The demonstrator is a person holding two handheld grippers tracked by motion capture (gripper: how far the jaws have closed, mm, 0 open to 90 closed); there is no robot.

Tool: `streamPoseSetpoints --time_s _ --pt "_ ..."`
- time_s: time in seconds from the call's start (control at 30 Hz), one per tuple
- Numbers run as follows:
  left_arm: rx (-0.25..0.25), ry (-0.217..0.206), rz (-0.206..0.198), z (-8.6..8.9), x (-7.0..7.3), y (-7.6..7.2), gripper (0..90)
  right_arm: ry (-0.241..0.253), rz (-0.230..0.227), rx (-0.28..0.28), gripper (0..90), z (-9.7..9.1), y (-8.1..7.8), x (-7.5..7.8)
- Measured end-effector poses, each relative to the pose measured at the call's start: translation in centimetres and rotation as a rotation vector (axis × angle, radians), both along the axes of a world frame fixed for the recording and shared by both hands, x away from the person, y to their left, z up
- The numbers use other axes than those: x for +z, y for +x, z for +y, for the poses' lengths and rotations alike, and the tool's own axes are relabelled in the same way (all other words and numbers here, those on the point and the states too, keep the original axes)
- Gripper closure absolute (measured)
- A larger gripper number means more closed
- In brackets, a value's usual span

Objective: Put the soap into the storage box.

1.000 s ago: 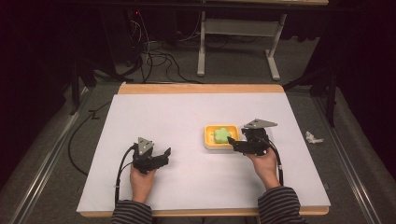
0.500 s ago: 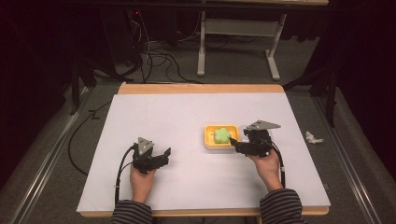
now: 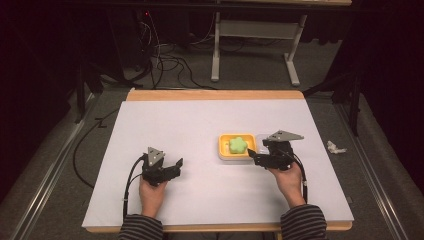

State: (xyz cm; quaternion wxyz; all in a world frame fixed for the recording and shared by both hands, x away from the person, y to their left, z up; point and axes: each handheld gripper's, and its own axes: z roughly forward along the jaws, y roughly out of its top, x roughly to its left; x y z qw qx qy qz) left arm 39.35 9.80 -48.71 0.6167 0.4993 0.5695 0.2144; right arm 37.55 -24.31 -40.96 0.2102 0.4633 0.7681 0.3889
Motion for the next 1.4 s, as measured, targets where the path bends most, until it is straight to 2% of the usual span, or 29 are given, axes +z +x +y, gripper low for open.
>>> streamPoseSetpoints --time_s 1.4 --pt "0.001 0.001 -0.001 0.0 0.0 0.0 19.8 0.008 -0.018 -0.006 31.5 -1.4 -2.2 0.0"
